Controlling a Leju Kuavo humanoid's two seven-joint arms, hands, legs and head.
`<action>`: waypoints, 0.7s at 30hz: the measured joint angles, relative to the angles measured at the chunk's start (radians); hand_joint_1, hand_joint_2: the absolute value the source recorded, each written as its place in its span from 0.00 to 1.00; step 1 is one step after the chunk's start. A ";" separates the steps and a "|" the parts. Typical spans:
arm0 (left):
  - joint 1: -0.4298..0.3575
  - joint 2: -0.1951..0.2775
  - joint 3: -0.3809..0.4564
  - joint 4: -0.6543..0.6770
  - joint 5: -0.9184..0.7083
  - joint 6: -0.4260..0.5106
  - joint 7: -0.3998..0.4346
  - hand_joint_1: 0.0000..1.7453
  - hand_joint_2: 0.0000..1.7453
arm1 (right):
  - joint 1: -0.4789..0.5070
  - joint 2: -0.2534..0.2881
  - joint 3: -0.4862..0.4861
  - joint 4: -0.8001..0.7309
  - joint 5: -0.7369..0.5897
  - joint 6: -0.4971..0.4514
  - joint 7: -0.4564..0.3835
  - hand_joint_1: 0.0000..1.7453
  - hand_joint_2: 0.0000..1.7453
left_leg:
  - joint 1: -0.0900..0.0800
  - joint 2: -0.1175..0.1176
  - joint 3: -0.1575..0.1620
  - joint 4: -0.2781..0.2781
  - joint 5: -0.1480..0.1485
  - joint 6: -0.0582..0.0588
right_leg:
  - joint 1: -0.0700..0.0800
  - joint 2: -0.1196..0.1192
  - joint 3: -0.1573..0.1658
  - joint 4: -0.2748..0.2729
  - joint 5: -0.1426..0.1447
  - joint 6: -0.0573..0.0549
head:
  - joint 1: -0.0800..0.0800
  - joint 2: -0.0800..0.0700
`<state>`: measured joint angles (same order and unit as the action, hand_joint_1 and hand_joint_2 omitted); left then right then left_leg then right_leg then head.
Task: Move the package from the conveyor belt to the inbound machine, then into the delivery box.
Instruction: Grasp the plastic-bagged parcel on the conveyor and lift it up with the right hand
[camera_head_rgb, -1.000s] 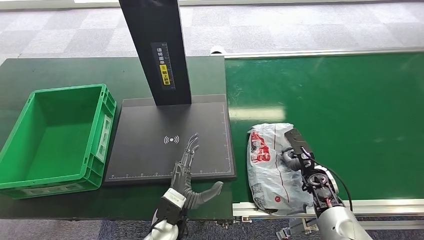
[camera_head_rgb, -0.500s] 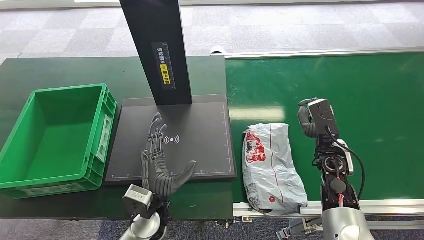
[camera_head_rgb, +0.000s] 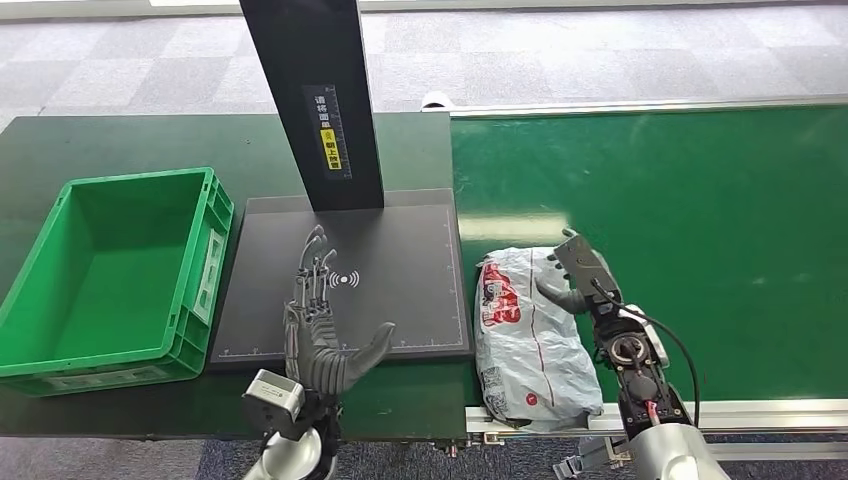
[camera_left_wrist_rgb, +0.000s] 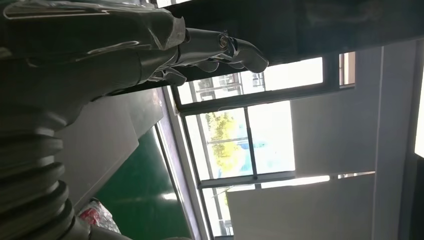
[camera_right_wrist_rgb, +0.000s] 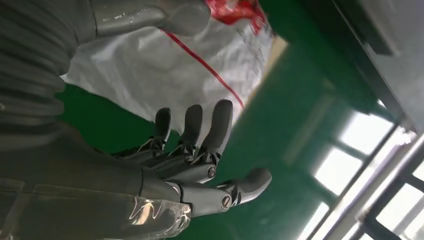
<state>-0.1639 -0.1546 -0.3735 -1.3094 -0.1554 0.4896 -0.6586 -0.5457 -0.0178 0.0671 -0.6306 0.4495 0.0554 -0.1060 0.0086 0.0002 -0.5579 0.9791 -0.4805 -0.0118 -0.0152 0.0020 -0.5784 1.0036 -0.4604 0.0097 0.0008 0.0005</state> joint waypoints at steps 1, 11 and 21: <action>-0.003 -0.001 -0.004 0.005 0.004 0.000 0.000 0.00 1.00 | 0.000 0.005 0.007 0.033 -0.001 0.003 0.001 0.00 1.00 | 0.000 0.000 0.000 0.000 0.000 0.000 | 0.000 0.000 0.000 0.000 0.000 0.000 | 0.000 0.000; -0.015 -0.005 -0.037 0.038 0.018 -0.002 0.000 0.00 1.00 | -0.004 0.039 0.044 0.216 0.008 0.036 0.026 0.00 1.00 | 0.000 0.001 0.000 0.000 0.000 0.000 | 0.000 0.000 0.000 0.000 0.000 0.000 | 0.000 0.000; -0.014 -0.014 -0.051 0.048 0.014 -0.002 0.006 0.00 1.00 | -0.015 0.054 0.056 0.264 0.007 0.066 0.036 0.00 1.00 | 0.000 0.001 0.002 0.000 0.000 0.000 | 0.000 0.000 0.001 0.000 0.000 0.000 | 0.000 0.000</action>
<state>-0.1783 -0.1687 -0.4245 -1.2613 -0.1417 0.4875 -0.6521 -0.5603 0.0360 0.1234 -0.3664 0.4566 0.1218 -0.0702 0.0085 0.0009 -0.5555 0.9792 -0.4807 -0.0117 -0.0153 0.0023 -0.5769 1.0035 -0.4605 0.0097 0.0008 0.0005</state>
